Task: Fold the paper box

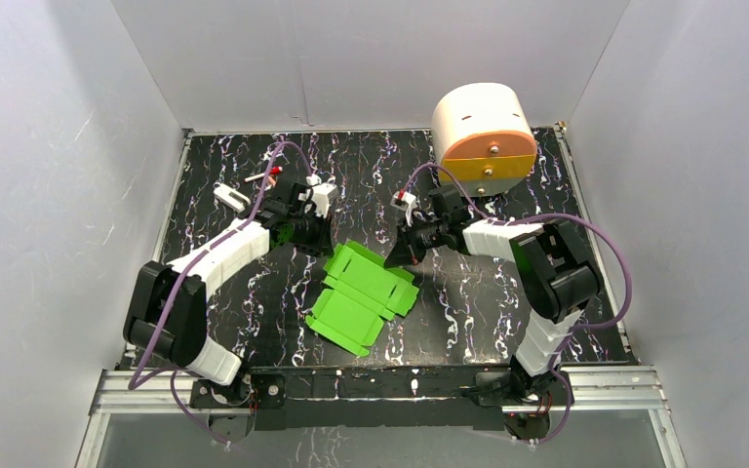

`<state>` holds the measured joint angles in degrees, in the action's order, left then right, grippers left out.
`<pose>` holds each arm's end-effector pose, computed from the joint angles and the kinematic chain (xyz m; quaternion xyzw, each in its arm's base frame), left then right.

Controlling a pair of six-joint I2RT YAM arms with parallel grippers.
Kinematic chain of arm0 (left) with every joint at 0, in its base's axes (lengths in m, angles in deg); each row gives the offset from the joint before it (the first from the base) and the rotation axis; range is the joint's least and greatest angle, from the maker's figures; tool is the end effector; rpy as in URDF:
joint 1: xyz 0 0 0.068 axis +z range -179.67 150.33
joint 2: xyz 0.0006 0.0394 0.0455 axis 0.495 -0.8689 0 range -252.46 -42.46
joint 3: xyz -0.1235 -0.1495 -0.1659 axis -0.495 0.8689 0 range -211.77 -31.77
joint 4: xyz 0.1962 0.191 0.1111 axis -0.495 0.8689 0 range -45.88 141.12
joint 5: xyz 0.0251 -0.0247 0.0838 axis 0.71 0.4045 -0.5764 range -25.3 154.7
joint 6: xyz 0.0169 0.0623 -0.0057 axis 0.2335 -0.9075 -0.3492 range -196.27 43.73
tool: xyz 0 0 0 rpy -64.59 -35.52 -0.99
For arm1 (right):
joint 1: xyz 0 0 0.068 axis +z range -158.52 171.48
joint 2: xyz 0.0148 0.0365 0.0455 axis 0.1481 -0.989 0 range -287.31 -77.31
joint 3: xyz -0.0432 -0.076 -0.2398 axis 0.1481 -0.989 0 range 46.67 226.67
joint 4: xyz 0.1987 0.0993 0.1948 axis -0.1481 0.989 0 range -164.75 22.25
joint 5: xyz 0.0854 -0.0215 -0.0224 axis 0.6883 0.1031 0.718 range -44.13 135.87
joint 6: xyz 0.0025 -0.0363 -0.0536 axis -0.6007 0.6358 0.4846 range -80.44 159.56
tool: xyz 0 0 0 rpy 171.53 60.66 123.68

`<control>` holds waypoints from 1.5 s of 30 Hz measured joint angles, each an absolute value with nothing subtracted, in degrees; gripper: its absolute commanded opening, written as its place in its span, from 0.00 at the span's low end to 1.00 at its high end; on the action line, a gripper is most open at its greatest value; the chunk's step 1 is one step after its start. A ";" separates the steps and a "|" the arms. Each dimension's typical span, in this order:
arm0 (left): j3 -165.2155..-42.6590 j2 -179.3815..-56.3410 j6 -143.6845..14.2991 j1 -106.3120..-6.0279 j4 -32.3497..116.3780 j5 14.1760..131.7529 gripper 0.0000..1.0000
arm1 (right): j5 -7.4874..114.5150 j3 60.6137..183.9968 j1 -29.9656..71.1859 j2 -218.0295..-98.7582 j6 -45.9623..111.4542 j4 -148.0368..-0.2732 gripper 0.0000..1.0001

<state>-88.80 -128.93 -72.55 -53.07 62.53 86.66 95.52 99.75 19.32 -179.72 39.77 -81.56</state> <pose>0.3232 -0.1603 0.1832 0.2240 0.8909 -0.2556 0.3014 0.3181 0.2116 0.1074 -0.3653 0.7651 0.4604 0.2630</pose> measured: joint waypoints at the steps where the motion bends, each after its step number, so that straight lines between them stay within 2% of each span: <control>1: -88.80 -129.02 -72.37 -53.07 62.58 85.96 0.09 | 95.32 99.75 19.47 -179.61 40.12 -81.32 0.00; 8: -88.83 -131.40 -70.21 -53.11 63.49 79.82 0.20 | 91.46 99.75 20.96 -176.47 43.24 -79.20 0.00; 20: -89.28 -137.94 -66.08 -53.09 65.18 77.15 0.31 | 84.92 98.13 24.80 -168.95 47.24 -79.15 0.00; 22: -89.33 -137.94 -65.64 -53.11 65.22 77.15 0.34 | 83.76 97.83 25.26 -168.51 47.79 -79.18 0.00; 27: -89.18 -137.15 -64.92 -53.09 64.72 76.87 0.47 | 80.70 97.43 25.44 -168.42 48.34 -79.39 0.00; 33: -86.44 -130.02 -64.68 -53.05 60.19 77.50 0.56 | 78.76 95.88 25.66 -168.14 48.31 -81.08 0.00; 45: -86.22 -133.50 -63.54 -51.56 55.63 83.53 0.61 | 79.30 93.61 25.74 -166.68 47.75 -83.33 0.00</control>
<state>-86.22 -133.50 -63.54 -51.56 55.63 83.53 79.30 93.61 25.74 -166.68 47.75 -83.33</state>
